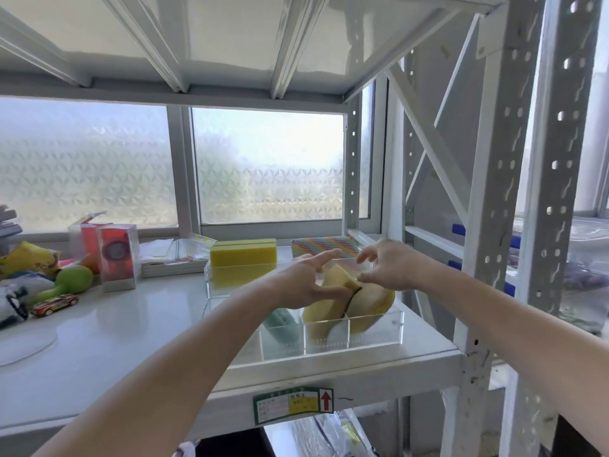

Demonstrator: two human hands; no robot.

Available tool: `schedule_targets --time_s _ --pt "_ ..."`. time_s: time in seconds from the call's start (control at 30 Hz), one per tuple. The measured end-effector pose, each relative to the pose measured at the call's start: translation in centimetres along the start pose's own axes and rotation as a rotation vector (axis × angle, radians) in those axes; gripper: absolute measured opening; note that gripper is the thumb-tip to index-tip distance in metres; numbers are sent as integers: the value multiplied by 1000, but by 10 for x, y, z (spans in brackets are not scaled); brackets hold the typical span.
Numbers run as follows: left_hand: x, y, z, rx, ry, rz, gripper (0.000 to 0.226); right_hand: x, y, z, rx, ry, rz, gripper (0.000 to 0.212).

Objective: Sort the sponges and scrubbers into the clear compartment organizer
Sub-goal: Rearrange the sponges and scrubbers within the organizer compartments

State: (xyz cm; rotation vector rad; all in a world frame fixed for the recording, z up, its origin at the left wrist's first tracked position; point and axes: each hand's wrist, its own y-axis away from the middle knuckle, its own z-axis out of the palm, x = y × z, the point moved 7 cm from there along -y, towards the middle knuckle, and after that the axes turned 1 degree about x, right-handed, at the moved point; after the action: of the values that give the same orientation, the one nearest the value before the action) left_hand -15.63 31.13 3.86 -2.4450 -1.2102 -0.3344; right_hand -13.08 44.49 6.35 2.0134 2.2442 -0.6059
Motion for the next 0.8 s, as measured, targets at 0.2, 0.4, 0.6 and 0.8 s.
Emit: schedule_targets --time_s 0.2,0.4,0.6,0.8 --pt "-21 36 -58 73 4 -30 62 -73 2 -3 91 -2 -264 48" --pt "-68 70 -70 -122 -138 -228 51 -119 -2 51 -197 37 -339 57" --pt "-90 79 -49 -260 -248 -287 57 -126 -10 76 -344 60 -295 65" --pt "-96 73 -43 -307 -300 -317 66 -113 -18 75 -510 -5 -200 68"
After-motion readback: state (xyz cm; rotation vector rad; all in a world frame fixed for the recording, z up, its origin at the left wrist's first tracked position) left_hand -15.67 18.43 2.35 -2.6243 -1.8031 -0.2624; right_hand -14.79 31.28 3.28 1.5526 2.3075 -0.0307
